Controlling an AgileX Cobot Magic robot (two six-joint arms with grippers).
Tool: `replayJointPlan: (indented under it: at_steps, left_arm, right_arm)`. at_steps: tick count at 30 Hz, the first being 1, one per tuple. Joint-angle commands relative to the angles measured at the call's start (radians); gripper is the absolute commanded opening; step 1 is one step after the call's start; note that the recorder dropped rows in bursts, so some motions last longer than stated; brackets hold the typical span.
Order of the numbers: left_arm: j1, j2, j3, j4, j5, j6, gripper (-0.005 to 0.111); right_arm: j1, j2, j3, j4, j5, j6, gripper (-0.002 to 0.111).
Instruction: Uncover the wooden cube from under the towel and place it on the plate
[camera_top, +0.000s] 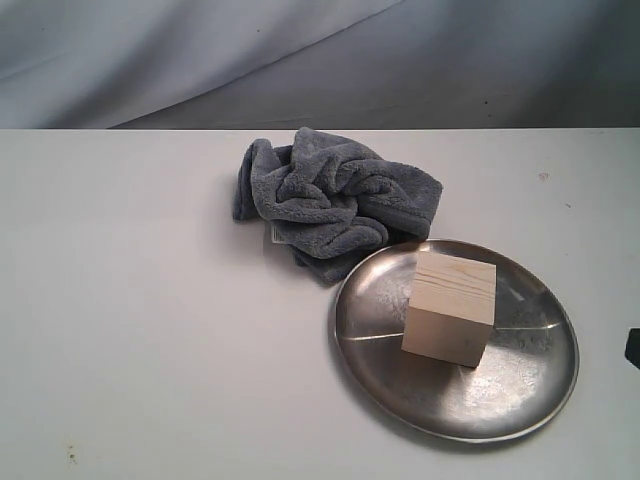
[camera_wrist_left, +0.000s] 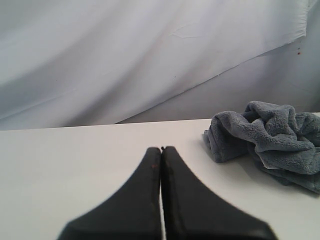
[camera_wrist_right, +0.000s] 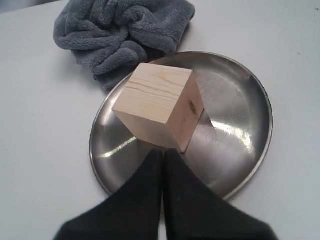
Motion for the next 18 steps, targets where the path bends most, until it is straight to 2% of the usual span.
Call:
replayJointPlan:
  at_steps: [1, 4, 7, 9, 14, 18]
  left_arm:
    - [-0.005, -0.004, 0.004, -0.002, -0.003, -0.003, 0.000]
    - [-0.005, -0.004, 0.004, -0.002, -0.003, -0.003, 0.000]
    - [-0.005, -0.004, 0.004, -0.002, -0.003, -0.003, 0.000]
    - [-0.005, -0.004, 0.004, -0.002, -0.003, -0.003, 0.000]
    - [-0.005, -0.004, 0.004, -0.002, -0.003, -0.003, 0.000]
    - [-0.005, -0.004, 0.004, -0.002, -0.003, -0.003, 0.000]
  right_arm:
    - [-0.072, -0.063, 0.033, 0.035, -0.059, -0.047, 0.000]
    - [-0.171, -0.121, 0.056, 0.074, -0.098, -0.100, 0.000]
    - [-0.247, -0.200, 0.135, 0.121, -0.225, -0.192, 0.000]
    - [-0.262, -0.240, 0.180, 0.133, -0.292, -0.233, 0.000]
    - [-0.311, -0.299, 0.200, 0.133, -0.321, -0.257, 0.000]
    - [-0.329, -0.344, 0.220, 0.133, -0.354, -0.372, 0.000]
